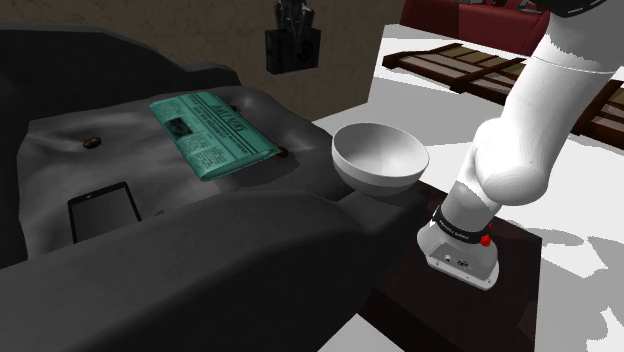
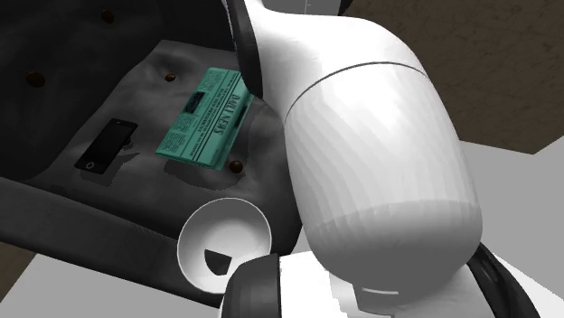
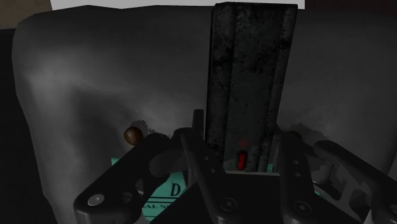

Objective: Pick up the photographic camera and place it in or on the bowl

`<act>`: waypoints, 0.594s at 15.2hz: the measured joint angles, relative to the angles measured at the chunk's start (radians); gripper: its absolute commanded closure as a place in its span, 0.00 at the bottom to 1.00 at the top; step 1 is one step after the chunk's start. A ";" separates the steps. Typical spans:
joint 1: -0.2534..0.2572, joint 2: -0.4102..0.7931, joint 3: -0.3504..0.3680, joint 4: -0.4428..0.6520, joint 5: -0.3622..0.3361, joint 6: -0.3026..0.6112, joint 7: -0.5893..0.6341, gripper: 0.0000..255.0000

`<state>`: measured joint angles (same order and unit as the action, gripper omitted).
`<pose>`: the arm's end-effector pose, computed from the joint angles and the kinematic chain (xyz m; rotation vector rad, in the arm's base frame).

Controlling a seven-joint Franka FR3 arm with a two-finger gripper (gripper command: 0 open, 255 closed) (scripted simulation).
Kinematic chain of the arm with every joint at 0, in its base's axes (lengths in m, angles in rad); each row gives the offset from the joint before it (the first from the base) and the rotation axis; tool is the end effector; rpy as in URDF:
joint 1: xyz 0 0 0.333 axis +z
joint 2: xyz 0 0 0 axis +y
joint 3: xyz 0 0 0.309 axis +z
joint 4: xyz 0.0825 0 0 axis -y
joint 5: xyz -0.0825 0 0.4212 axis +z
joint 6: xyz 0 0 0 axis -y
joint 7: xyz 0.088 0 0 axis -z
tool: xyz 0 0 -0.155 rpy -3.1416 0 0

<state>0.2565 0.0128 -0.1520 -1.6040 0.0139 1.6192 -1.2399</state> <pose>0.5958 0.0650 0.5493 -2.4519 -1.9501 -0.0134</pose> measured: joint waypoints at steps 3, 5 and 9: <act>0.000 0.012 0.000 0.058 0.002 -0.047 0.001 1.00; 0.000 0.019 0.000 0.095 0.003 -0.076 0.001 1.00; 0.002 0.012 0.002 0.126 0.002 -0.115 0.006 1.00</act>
<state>0.2586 0.0247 -0.1501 -1.4778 0.0158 1.5042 -1.2339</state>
